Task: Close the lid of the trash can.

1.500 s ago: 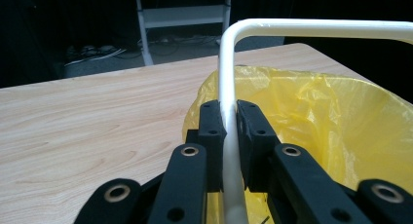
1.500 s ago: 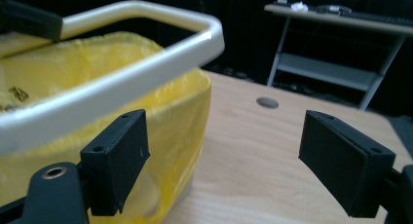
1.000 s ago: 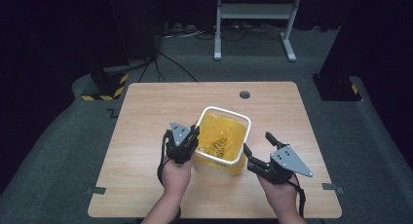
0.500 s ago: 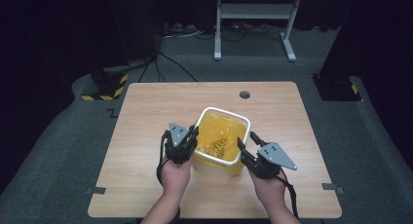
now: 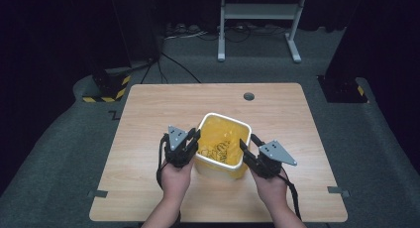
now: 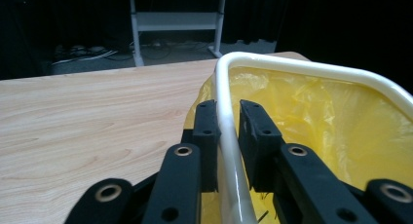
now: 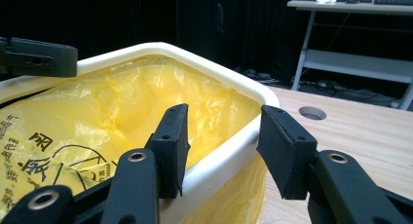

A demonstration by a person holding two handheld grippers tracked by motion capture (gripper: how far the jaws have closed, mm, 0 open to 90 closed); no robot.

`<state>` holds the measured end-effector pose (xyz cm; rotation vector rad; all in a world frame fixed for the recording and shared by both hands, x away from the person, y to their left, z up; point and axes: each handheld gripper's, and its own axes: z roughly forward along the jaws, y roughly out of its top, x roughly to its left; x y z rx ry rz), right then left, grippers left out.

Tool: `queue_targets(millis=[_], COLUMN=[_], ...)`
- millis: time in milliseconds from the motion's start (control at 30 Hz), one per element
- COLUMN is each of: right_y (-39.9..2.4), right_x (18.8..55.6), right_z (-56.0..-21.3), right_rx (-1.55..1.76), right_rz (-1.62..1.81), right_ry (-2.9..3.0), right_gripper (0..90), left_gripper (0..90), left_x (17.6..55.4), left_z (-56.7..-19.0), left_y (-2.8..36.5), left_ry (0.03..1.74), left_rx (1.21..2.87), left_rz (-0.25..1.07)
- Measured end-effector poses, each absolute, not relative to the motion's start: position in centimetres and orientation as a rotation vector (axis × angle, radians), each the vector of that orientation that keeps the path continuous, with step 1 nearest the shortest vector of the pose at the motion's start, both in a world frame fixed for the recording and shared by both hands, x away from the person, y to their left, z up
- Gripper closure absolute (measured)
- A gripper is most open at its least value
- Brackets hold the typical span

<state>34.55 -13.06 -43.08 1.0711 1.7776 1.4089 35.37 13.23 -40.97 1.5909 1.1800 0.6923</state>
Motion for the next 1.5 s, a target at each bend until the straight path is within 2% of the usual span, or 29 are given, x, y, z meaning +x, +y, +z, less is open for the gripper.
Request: queue_targets(millis=[267, 700, 867, 1500], right_y=[-12.8, -12.5, -12.6, -12.1], right_x=[35.2, 35.9, 36.1, 36.2], right_z=[-42.6, -42.7, -42.9, -43.1], right_rx=[1.066, 1.04, 1.049, 1.063], right_rz=[1.386, 1.333, 1.322, 1.266], right_ry=[1.778, 1.769, 1.773, 1.782], right_gripper=[55.5, 59.2, 64.5, 68.1], left_gripper=[72.2, 73.9, 75.3, 75.8], left_x=[34.8, 35.6, 35.9, 36.3], left_z=[-40.7, -41.9, -42.6, -42.9], left_y=[13.8, 14.3, 14.4, 14.4], left_ry=[1.147, 1.135, 1.121, 1.102], left_rx=[1.585, 1.629, 1.647, 1.688], left_rz=[0.705, 0.702, 0.668, 0.656])
